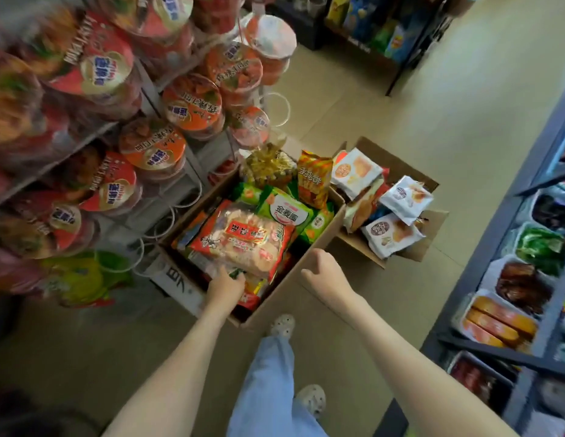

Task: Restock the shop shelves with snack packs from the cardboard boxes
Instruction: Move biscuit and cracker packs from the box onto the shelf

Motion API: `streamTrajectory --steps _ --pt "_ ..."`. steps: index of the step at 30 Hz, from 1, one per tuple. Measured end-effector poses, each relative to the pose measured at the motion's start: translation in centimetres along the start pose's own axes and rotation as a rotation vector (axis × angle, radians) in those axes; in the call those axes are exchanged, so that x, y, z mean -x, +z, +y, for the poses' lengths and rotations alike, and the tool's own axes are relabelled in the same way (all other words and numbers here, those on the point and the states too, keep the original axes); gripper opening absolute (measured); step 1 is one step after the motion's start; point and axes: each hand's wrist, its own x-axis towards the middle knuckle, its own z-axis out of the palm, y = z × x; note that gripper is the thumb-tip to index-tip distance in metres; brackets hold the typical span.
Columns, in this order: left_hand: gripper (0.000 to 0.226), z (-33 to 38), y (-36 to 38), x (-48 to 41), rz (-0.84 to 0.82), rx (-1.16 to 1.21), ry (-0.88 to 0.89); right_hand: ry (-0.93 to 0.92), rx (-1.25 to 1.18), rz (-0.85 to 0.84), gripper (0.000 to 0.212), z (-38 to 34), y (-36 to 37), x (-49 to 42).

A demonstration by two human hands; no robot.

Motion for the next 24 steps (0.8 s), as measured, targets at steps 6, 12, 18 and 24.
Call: streamTrajectory --steps 6,12,18,24 --pt "0.109 -0.1 2.5 -6.9 -0.135 0.574 -0.233 0.013 0.060 -0.084 0.045 -1.5 2.4 -5.8" --pt "0.129 2.6 3.4 -7.0 -0.046 0.833 -0.329 0.084 0.069 -0.118 0.040 -1.4 3.9 -7.7" --pt "0.103 3.8 2.4 -4.4 0.067 0.727 -0.137 0.080 0.000 -0.053 0.048 -1.7 2.4 -7.2" --pt "0.109 4.3 0.4 -0.8 0.002 0.658 0.112 0.070 -0.147 0.070 0.065 -1.1 -1.2 -5.0"
